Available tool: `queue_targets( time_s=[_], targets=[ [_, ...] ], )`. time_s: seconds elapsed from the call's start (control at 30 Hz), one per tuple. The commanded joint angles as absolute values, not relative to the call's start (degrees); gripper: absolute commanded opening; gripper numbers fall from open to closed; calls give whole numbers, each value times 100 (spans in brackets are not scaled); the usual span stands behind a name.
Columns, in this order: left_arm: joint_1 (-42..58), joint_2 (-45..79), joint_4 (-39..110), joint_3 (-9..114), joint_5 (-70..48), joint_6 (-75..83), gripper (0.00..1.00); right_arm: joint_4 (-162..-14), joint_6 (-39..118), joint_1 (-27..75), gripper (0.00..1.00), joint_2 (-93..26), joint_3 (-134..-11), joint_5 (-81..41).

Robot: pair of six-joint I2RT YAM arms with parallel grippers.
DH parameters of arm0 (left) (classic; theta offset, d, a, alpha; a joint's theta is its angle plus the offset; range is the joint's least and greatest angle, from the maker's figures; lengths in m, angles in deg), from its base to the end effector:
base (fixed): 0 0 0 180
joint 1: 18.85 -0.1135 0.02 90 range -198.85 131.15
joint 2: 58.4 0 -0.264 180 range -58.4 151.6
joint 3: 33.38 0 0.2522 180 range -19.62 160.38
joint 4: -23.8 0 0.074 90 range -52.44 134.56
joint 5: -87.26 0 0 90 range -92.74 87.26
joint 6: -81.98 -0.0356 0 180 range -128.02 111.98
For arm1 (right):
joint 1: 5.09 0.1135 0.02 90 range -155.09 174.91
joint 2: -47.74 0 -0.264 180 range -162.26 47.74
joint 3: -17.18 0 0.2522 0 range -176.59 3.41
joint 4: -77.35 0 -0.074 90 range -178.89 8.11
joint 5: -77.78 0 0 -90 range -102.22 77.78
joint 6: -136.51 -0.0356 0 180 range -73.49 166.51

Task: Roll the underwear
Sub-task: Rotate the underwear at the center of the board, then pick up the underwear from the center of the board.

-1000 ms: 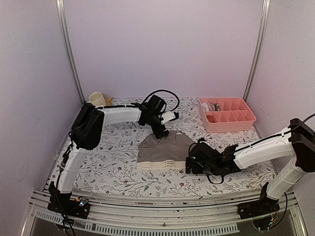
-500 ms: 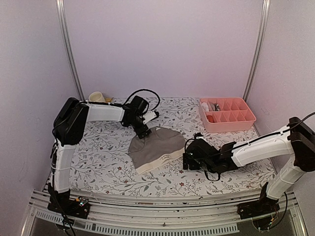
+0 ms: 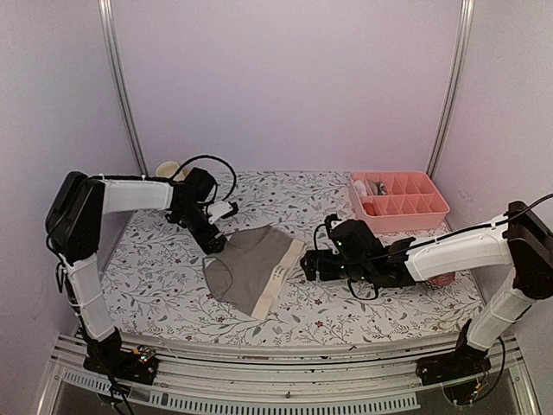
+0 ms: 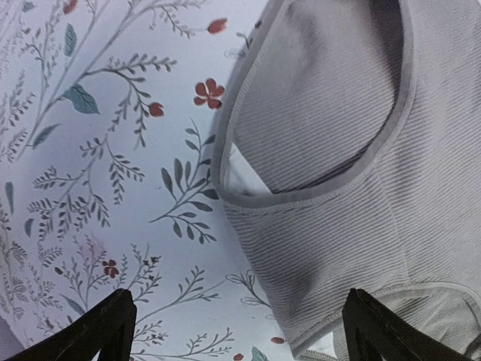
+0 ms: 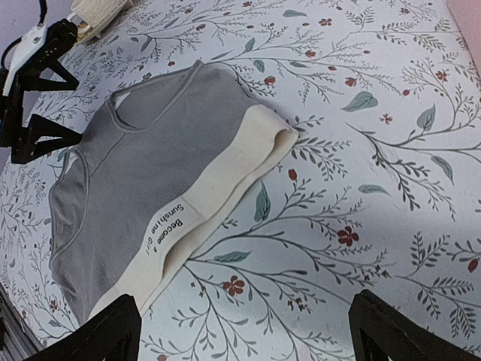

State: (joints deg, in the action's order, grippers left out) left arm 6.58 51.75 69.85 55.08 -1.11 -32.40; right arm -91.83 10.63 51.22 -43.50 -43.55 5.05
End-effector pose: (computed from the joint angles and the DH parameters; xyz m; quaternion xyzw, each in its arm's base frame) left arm 0.3498 -0.1652 0.1667 0.4107 0.8910 0.0122 0.1931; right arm 0.1886 0.2638 0.1781 -0.0989 0.8975 0.1987 0.3811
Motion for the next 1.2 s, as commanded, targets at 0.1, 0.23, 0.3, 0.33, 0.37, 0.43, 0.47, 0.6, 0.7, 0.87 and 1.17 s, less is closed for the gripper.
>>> queue_targets(
  time_s=[0.1, 0.23, 0.3, 0.33, 0.37, 0.43, 0.47, 0.6, 0.7, 0.87, 1.17],
  targets=[
    [842, 4787, 6523, 5940, -38, -3546, 99, -9703, 1891, 3984, 99, -5271, -5340, -1505],
    [1381, 4423, 5977, 5400, -349, -3908, 99, -9684, 1886, 3636, 99, -5609, -5586, -1967],
    [1837, 4218, 5524, 4922, -298, -4142, 99, -9701, 1821, 3485, 98, -5736, -5644, -2183],
    [2041, 4135, 5286, 4725, -199, -4253, 98, -9714, 1786, 3411, 98, -5798, -5691, -2324],
    [2218, 4088, 5086, 4548, -102, -4349, 98, -9710, 1770, 3336, 96, -5893, -5753, -2473],
    [2533, 4045, 4739, 4285, 106, -4493, 91, -9630, 1773, 3181, 92, -6090, -5936, -2763],
    [2647, 4062, 4609, 4204, 184, -4534, 88, -9589, 1797, 3097, 89, -6220, -6095, -2982],
    [2912, 4304, 4378, 4163, 501, -4496, 78, -9326, 1906, 3007, 82, -6613, -6488, -3235],
    [2971, 4533, 4237, 4313, 725, -4450, 64, -9231, 1964, 3003, 81, -6801, -6696, -3229],
    [3021, 4857, 4081, 4548, 710, -4502, 57, -9162, 2014, 2936, 81, -7093, -6919, -3223],
    [3426, 5125, 4072, 4649, 386, -4485, 51, -9135, 2065, 2857, 80, -7447, -7158, -3488]
  ],
)
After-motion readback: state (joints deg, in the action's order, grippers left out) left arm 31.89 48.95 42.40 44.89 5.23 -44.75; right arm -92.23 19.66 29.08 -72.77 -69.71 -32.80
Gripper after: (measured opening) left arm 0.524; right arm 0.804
